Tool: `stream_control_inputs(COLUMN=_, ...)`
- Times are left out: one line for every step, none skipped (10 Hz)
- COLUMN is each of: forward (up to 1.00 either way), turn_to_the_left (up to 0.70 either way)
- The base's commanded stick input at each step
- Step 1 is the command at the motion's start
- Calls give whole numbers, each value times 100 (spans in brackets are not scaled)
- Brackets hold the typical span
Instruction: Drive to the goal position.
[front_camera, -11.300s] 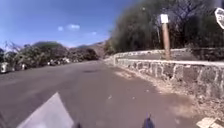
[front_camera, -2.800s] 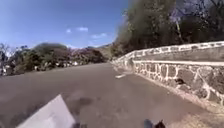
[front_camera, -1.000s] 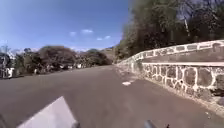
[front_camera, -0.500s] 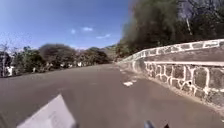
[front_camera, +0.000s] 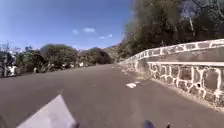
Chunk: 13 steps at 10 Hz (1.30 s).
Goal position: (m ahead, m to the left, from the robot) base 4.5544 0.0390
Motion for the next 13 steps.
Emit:
stream_control_inputs(forward=50, turn_to_the_left=0)
stream_control_inputs(forward=50, turn_to_the_left=0)
stream_control_inputs(forward=50, turn_to_the_left=0)
stream_control_inputs(forward=50, turn_to_the_left=0)
stream_control_inputs(forward=50, turn_to_the_left=0)
stream_control_inputs(forward=50, turn_to_the_left=0)
stream_control_inputs(forward=50, turn_to_the_left=0)
stream_control_inputs(forward=50, turn_to_the_left=0)
stream_control_inputs(forward=50, turn_to_the_left=0)
stream_control_inputs(forward=50, turn_to_the_left=0)
stream_control_inputs(forward=50, turn_to_the_left=0)
stream_control_inputs(forward=50, turn_to_the_left=0)
stream_control_inputs(forward=50, turn_to_the_left=0)
